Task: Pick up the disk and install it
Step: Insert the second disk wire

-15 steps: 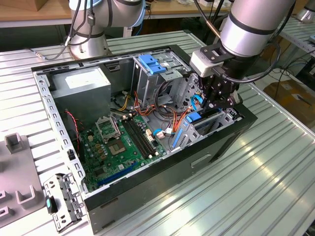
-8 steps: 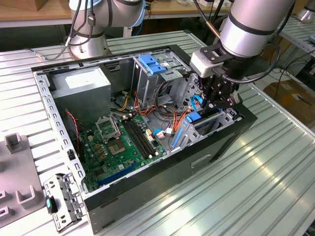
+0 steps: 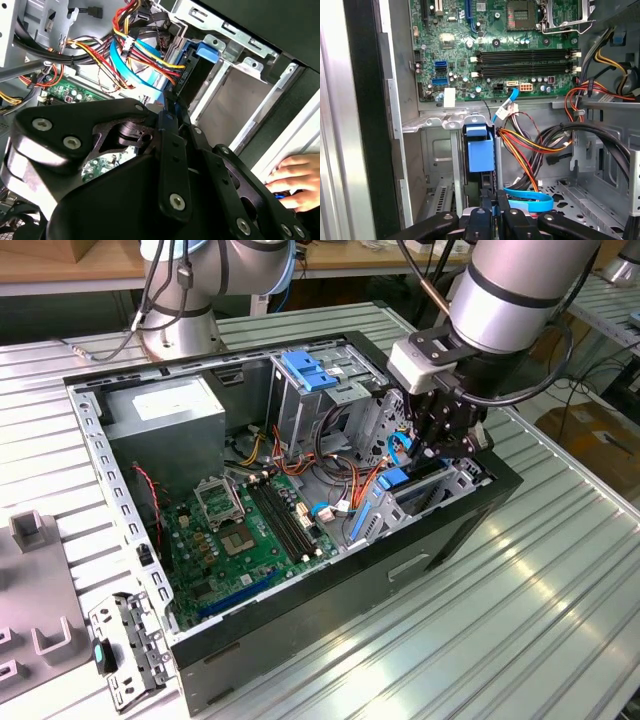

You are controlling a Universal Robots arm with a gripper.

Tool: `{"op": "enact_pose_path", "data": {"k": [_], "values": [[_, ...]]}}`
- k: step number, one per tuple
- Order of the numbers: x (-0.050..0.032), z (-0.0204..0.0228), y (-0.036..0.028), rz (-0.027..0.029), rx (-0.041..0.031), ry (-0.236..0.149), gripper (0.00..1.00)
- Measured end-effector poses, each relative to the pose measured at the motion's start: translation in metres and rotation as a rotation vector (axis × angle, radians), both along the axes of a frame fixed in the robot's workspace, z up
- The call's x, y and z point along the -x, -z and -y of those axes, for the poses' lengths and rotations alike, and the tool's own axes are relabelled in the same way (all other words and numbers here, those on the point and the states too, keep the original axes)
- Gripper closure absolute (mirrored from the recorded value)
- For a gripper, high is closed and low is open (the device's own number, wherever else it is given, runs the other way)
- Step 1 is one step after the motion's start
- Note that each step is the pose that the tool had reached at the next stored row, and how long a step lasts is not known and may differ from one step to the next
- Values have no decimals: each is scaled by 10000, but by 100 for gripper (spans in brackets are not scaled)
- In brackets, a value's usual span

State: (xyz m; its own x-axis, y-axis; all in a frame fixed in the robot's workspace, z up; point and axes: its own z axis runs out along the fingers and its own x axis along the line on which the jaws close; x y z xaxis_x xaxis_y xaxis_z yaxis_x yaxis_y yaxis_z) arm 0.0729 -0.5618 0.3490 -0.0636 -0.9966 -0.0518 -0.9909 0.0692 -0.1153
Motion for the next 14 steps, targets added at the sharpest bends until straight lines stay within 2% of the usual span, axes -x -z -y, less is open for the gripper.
{"op": "enact_pose_path", "data": {"k": [1, 5, 14], "values": [[0, 6, -1, 0, -51, -1, 84], [0, 61, 1, 1, -379, 0, 84], [-16, 63, 30, 0, -402, 1, 84]]}}
